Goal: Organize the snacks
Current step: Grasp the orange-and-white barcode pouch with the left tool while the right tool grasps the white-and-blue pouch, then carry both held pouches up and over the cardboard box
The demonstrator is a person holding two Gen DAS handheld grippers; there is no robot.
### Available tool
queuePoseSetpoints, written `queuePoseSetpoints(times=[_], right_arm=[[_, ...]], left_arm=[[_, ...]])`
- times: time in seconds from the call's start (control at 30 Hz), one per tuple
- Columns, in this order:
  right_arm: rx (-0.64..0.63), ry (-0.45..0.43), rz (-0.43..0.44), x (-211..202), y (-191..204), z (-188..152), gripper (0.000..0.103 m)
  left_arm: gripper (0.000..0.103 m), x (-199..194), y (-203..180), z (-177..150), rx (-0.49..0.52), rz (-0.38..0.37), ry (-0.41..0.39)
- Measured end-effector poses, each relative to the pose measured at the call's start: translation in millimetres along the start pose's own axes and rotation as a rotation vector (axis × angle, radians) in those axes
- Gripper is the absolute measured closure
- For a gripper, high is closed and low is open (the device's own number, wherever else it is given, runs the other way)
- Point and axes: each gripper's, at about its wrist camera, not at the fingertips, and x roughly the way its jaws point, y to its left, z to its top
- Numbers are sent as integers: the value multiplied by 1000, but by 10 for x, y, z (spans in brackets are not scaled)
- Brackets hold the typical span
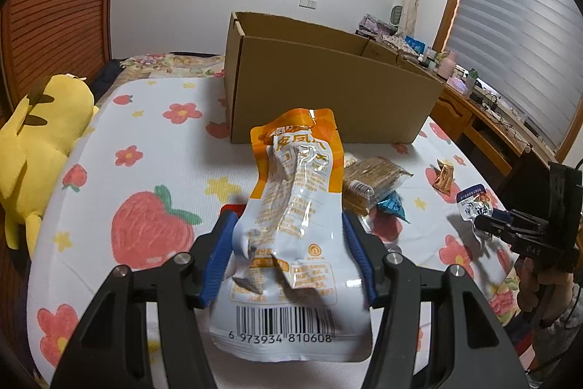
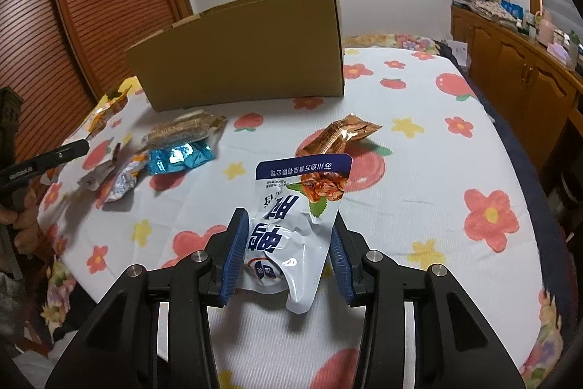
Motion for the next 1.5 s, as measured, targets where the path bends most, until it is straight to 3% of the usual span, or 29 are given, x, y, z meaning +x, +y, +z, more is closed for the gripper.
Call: queuePoseSetpoints(times=[0.57,1.3,1.33,1.4,1.47,1.5], right_arm=[[-11,-57,3,-177,-26,132,61],[-128,-204,21,-427,242,906,62],[-133,-208,22,-428,259,938,63],[-141,-211,24,-428,281,982,82],[-152,-217,15,-431,306,1032,88],[-164,-216,19,-415,334,1054,102]], left_arm=[[45,-149,-191,261,22,-29,-84],[45,-194,-412,859,76,-32,-184],[45,-185,-414,871,77,-32,-184],[45,-180,-420,892,78,-34,-186],[45,-158,-427,910,78,-37,-186],[45,-143,-433,920,80,-39,-186]])
